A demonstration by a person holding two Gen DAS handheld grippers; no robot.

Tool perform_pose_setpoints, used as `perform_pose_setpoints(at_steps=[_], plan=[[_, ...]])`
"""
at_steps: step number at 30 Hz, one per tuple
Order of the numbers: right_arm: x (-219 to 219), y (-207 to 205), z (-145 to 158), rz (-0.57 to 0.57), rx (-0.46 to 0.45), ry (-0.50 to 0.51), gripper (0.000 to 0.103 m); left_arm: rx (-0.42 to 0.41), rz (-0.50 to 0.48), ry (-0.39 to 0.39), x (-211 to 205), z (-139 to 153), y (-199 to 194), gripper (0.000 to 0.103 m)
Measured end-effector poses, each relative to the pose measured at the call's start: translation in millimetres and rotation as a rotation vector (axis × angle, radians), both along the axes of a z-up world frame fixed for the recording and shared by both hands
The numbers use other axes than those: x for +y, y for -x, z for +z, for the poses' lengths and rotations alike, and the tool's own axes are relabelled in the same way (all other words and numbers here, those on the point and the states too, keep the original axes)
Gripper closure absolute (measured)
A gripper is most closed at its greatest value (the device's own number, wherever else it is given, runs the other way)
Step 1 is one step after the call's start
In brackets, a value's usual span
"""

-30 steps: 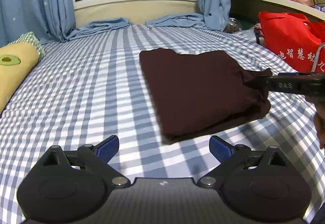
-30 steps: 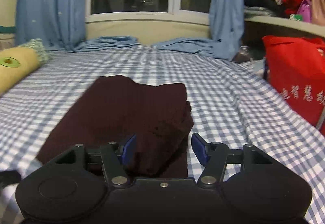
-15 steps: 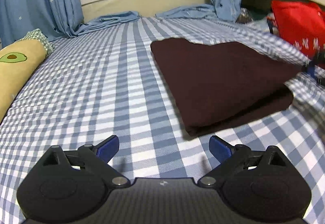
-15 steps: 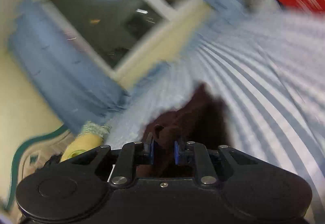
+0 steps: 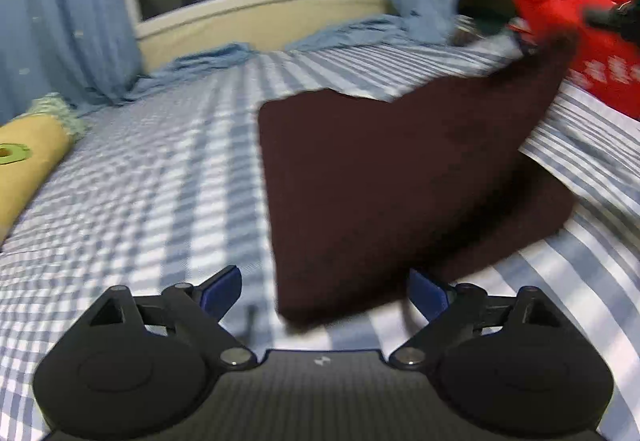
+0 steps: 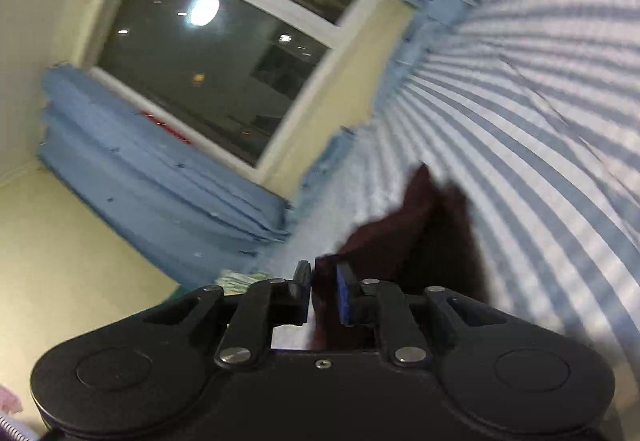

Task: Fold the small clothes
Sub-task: 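Grasp the other side edge with the right gripper, fold it inward, open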

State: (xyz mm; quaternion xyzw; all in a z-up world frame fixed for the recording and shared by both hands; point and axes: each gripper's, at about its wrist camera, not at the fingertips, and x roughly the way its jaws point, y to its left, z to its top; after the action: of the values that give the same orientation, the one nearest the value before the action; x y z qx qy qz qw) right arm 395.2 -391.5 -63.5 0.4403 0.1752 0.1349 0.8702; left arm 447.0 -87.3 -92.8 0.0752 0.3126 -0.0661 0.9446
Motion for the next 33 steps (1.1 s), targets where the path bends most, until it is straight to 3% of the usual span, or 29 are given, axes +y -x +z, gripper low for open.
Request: perform_pose_setpoints(at_steps=[2,5,7,9,10,11,16,19,23,25,30,33], plan=[[-3.7,-4.7,16.0,0.003,-0.033,0.003,0.103,0.003,0.065,0.016,4.8,-1.7,-11.0,0.008],[-9.4,-1.2,16.2,0.012,0.031,0.065,0.096,0.031,0.088,0.045,10.1,-3.9,-7.7,0.01],[-7.8,14.0,-0.7,-0.009,0.081,0.09,0.078,0.02,0.059,0.013,11.3,-5.7,2.4,0.01],[-7.4,30.0,-20.0,-0.066,0.137,0.125,0.057,0.026,0.054,0.034,18.7,-7.3,10.4,0.01],[-8.2,37.3,-31.9,-0.081,0.162,0.103,0.049,0.032,0.059,0.042,21.2,-8.4,12.8,0.01],[-9.0,40.9,-42.5,-0.095,0.188,0.073,0.049,0.037,0.06,0.048,24.7,-9.3,12.7,0.01],[-12.5,40.3,-87.9,-0.111,0.24,-0.108,0.049,0.039,0.065,0.077,33.7,-6.5,16.6,0.01],[-1.1,28.2,-87.5,-0.092,0.21,-0.104,0.049,0.035,0.06,0.08,37.1,-3.7,18.1,0.01],[18.8,3.9,-77.7,-0.076,0.182,-0.006,0.055,0.029,0.058,0.091,39.4,-3.8,19.7,0.01],[25.1,-5.1,-70.0,-0.096,0.184,0.073,0.084,0.018,0.039,0.086,37.8,-4.3,21.6,0.01],[33.5,-15.1,-29.7,-0.067,0.075,0.109,0.089,-0.012,-0.013,0.079,18.4,-2.5,13.0,0.01],[44.7,-24.8,1.5,-0.027,0.004,0.093,0.091,-0.029,0.026,0.078,5.5,-0.6,-3.1,0.01]])
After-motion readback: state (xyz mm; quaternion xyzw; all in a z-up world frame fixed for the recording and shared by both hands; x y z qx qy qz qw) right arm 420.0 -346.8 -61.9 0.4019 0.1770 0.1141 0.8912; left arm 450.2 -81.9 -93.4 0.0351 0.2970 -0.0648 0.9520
